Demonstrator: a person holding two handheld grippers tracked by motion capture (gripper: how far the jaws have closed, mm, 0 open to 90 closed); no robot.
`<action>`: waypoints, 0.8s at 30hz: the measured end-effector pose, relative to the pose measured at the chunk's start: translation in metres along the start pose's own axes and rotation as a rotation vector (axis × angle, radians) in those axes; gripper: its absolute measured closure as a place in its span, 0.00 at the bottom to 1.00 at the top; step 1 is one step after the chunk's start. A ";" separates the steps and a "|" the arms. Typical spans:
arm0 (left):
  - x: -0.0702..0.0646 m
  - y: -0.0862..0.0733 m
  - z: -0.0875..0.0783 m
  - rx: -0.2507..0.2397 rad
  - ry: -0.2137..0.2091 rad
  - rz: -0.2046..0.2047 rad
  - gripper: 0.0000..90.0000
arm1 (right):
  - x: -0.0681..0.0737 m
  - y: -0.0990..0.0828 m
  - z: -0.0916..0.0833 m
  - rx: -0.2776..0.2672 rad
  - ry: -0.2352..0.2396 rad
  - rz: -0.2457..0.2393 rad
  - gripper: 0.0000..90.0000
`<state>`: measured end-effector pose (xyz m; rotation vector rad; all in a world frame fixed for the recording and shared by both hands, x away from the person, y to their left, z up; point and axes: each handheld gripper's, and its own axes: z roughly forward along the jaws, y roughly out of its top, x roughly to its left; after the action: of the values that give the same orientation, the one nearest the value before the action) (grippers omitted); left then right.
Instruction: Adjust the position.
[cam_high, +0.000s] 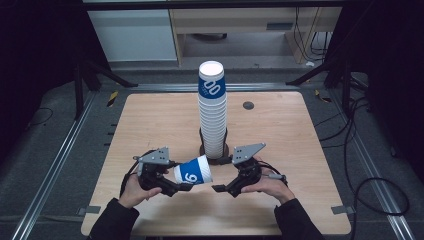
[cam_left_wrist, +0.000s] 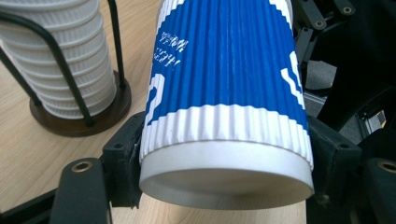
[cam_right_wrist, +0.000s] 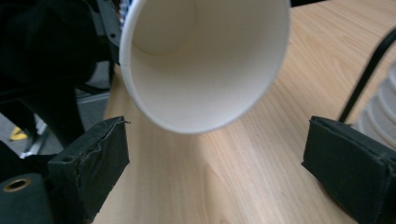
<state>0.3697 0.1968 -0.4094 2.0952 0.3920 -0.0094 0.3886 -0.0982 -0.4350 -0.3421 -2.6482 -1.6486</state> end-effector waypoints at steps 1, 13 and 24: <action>-0.001 0.000 0.001 -0.002 -0.006 0.001 0.30 | 0.001 0.000 0.000 -0.008 0.012 0.001 0.08; -0.011 0.003 0.014 0.035 -0.073 0.046 0.30 | 0.006 0.004 0.004 -0.077 0.108 0.007 0.10; -0.012 0.003 0.018 0.058 -0.079 0.050 0.30 | 0.007 0.001 0.011 -0.064 0.156 0.025 0.16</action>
<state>0.3616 0.1770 -0.4151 2.1541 0.2949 -0.0749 0.3831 -0.0866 -0.4386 -0.2359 -2.4743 -1.6809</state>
